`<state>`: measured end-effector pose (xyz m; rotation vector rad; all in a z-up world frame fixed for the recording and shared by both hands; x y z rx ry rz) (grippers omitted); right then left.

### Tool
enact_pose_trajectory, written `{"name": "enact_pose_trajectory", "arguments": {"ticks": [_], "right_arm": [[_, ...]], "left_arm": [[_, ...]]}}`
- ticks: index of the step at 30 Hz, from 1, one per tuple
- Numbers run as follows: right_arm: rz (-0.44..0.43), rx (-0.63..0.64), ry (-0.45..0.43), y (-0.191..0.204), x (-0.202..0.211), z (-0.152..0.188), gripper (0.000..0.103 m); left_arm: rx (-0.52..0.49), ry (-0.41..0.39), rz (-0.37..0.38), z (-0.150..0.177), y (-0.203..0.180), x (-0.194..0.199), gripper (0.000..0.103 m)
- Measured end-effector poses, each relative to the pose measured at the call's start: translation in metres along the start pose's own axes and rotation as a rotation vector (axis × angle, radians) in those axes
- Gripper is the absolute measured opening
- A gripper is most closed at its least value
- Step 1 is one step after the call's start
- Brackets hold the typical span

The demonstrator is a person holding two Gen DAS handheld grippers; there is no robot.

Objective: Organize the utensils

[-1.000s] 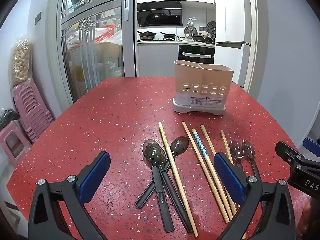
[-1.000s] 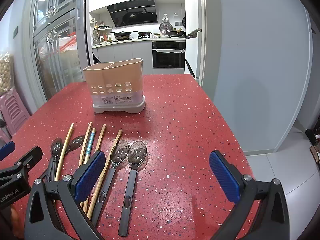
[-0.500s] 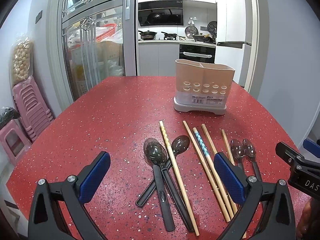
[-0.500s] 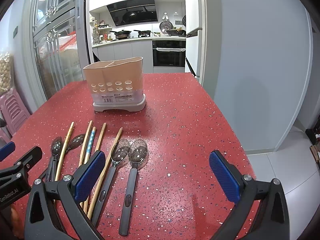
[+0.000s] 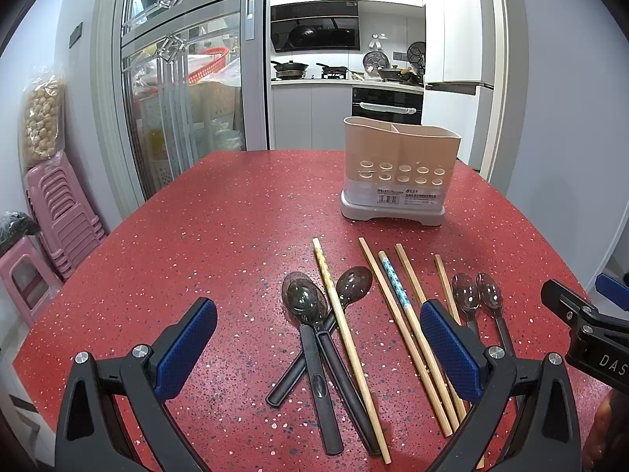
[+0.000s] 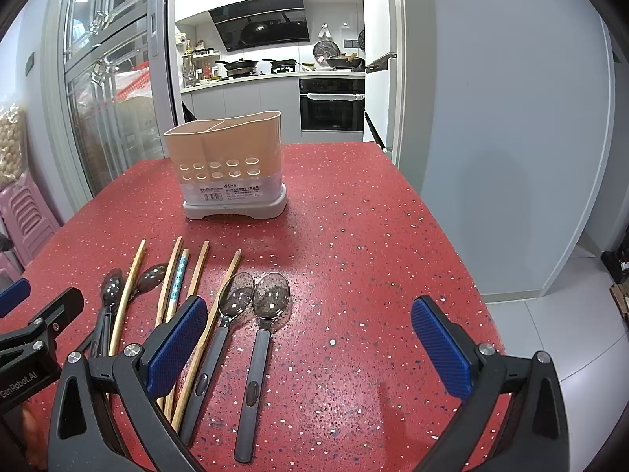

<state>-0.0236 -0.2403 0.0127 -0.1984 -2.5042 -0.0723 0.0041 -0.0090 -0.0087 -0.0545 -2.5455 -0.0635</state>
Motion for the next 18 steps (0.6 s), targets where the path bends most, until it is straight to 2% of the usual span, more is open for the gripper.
{"name": "enact_pose_trajectory", "arguments": {"ticks": [18], "right_arm": [[-0.002, -0.002, 0.003, 0.0006, 0.0003, 0.0016, 0.103]], "left_arm": [[0.001, 0.000, -0.002, -0.0004, -0.0013, -0.0006, 0.103]]}}
Point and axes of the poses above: each gripper's, at about its wrist camera, not at the fingertips, and x roughly against the way its jaws point, y to its left, z to its underside, the point moved 2 cm from there along -x, roughly the way its jaws point, and after that the axes turned 3 degrees about -x, right-handed, at the moved point
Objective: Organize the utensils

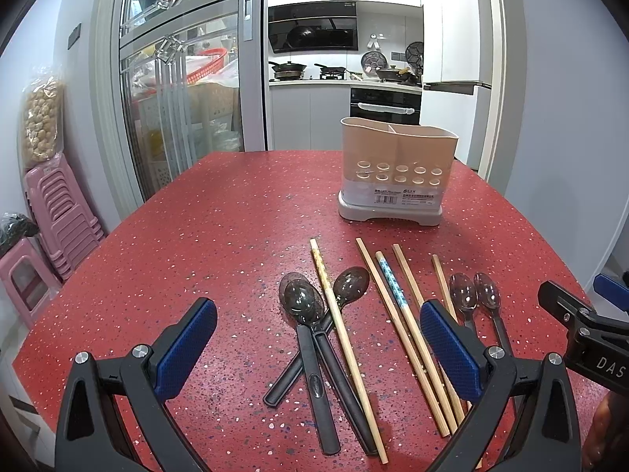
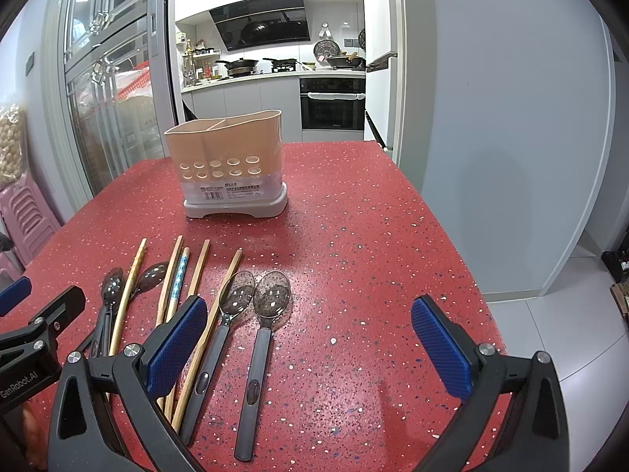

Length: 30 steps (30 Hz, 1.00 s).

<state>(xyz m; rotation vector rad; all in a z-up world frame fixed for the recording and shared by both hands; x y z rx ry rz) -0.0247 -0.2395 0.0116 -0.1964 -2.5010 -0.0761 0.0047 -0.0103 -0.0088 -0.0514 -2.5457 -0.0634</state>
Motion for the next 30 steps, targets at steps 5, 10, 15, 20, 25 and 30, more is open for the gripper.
{"name": "enact_pose_trajectory", "arguments": {"ticks": [5, 10, 15, 20, 25, 30], "right_arm": [[-0.001, 0.000, 0.000, -0.0002, -0.0002, 0.0000, 0.103], [-0.001, -0.001, 0.001, -0.0010, -0.0007, -0.0004, 0.103], [-0.001, -0.004, 0.003, -0.0006, -0.0005, 0.0001, 0.103], [-0.002, -0.003, 0.004, -0.0001, -0.0001, 0.0007, 0.103], [-0.003, -0.003, 0.007, -0.0003, -0.0003, 0.0010, 0.103], [-0.004, -0.003, 0.007, -0.0006, -0.0006, 0.0011, 0.103]], "left_arm": [[0.000, 0.000, 0.000, 0.0001, -0.0001, -0.0002, 0.103], [-0.002, 0.000, 0.001, 0.0004, -0.0011, -0.0002, 0.103], [-0.011, -0.002, 0.004, -0.0005, -0.0064, 0.0007, 0.103], [-0.010, -0.001, 0.004, -0.0008, -0.0087, 0.0013, 0.103], [-0.010, -0.002, 0.006, -0.0009, -0.0086, 0.0015, 0.103], [-0.009, -0.001, 0.006, -0.0006, -0.0075, 0.0013, 0.103]]}}
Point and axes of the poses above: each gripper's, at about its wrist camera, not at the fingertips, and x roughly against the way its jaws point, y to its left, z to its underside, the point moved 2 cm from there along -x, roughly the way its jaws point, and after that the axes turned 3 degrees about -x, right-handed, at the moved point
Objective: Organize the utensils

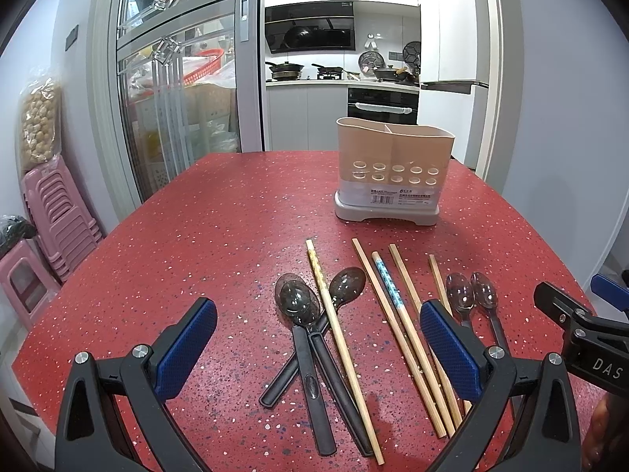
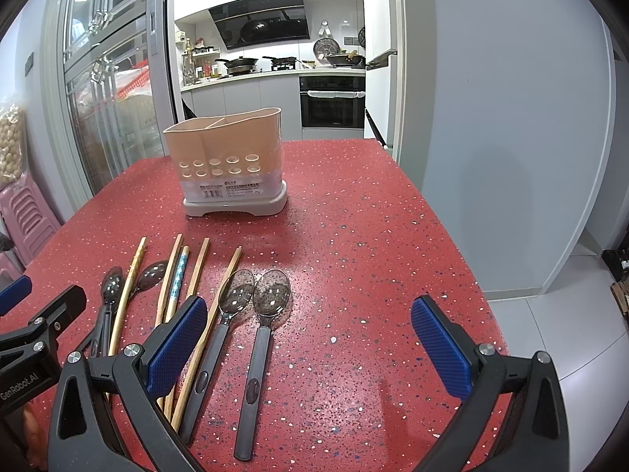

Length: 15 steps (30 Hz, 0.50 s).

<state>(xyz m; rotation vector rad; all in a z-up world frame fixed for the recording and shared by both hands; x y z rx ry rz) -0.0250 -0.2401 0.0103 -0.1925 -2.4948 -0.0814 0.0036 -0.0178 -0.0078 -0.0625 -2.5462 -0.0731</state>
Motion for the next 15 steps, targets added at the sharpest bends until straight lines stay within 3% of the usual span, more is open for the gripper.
{"name": "enact_pose_trajectory", "arguments": {"ticks": [15], "right_arm": [[-0.001, 0.000, 0.002, -0.0004, -0.0010, -0.0003, 0.103]], "left_arm": [[-0.001, 0.000, -0.001, -0.0002, -0.0005, -0.0002, 0.103]]}}
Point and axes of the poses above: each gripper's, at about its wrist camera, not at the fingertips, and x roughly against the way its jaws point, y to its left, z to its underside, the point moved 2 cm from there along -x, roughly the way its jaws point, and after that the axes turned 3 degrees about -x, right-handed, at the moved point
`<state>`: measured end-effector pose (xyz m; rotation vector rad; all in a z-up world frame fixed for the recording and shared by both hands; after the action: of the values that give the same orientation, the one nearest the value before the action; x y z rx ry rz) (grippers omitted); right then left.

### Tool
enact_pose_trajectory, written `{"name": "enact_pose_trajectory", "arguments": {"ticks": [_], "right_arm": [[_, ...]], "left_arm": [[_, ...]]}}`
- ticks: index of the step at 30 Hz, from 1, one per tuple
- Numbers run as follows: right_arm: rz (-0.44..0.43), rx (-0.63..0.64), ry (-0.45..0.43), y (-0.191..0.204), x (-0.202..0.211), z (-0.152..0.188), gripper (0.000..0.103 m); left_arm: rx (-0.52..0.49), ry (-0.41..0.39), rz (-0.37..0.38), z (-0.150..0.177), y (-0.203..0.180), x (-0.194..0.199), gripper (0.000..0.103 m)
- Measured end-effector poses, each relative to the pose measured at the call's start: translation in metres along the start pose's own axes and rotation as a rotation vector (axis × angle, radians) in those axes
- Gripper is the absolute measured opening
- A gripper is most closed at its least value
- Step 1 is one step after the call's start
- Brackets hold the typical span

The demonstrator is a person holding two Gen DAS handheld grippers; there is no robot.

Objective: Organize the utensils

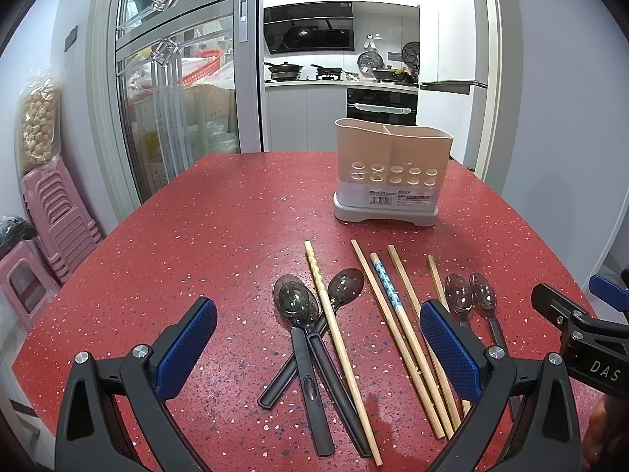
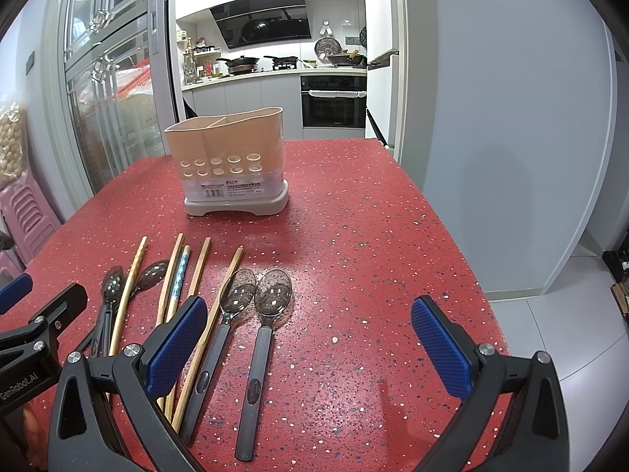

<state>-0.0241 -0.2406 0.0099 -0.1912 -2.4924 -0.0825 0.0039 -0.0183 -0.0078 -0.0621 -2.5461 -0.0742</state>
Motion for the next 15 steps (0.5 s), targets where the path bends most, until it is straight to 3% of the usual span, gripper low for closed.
{"name": "enact_pose_trajectory", "arguments": {"ticks": [15], "right_arm": [[0.000, -0.001, 0.002, 0.0004, 0.0001, 0.0004, 0.103]], "left_arm": [[0.006, 0.007, -0.002, -0.0015, 0.0006, -0.0014, 0.103]]}}
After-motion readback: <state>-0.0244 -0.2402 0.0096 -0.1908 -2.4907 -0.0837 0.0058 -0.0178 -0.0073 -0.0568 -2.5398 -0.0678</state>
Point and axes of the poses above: each gripper's, at about its wrist camera, not at the fingertips, and x roughly against the way its jaws point, y to its left, z to its underside, the point moved 2 cm from there along -x, roughly the way its jaws point, and after that the axes turned 3 degrees about -x, right-handed, at the moved point
